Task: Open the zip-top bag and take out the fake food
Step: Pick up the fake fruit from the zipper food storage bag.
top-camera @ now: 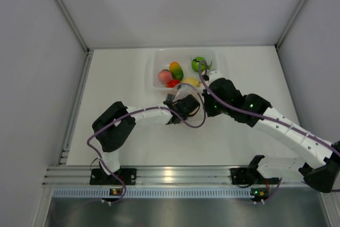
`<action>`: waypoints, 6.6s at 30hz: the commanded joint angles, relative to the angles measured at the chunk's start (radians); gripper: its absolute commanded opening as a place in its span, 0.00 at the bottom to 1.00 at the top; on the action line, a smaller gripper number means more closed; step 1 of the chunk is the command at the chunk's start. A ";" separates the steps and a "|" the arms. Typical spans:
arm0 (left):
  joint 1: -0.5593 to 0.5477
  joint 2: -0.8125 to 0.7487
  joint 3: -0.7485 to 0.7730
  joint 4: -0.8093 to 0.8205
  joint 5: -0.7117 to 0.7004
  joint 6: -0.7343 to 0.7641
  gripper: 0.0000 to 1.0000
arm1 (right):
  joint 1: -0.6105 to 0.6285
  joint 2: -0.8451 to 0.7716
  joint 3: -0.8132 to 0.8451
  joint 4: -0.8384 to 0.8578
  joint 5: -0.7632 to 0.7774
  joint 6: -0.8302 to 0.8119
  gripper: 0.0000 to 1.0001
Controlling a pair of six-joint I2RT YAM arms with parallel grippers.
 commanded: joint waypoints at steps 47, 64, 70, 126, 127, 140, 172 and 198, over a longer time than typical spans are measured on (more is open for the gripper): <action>-0.085 -0.209 -0.239 0.460 0.403 0.314 0.00 | -0.059 0.181 0.240 -0.011 0.105 -0.124 0.00; -0.164 -0.288 -0.339 0.599 0.183 0.364 0.00 | -0.124 0.260 0.265 -0.137 0.081 -0.177 0.00; -0.164 -0.268 -0.324 0.599 0.170 0.370 0.00 | -0.124 0.221 0.236 -0.106 -0.002 -0.168 0.00; -0.164 -0.249 -0.368 0.642 0.778 0.535 0.00 | -0.157 0.148 0.217 0.000 0.247 -0.332 0.00; -0.164 -0.257 -0.368 0.640 0.784 0.535 0.00 | -0.159 0.157 0.222 -0.011 0.268 -0.335 0.00; -0.164 -0.317 -0.408 0.618 0.825 0.552 0.00 | -0.167 0.120 0.210 0.037 0.276 -0.329 0.00; -0.211 -0.432 -0.445 0.672 0.630 0.626 0.00 | -0.200 0.300 0.305 -0.092 0.202 -0.352 0.00; -0.216 -0.366 -0.391 0.635 0.470 0.569 0.00 | -0.200 0.306 0.306 -0.048 0.217 -0.329 0.00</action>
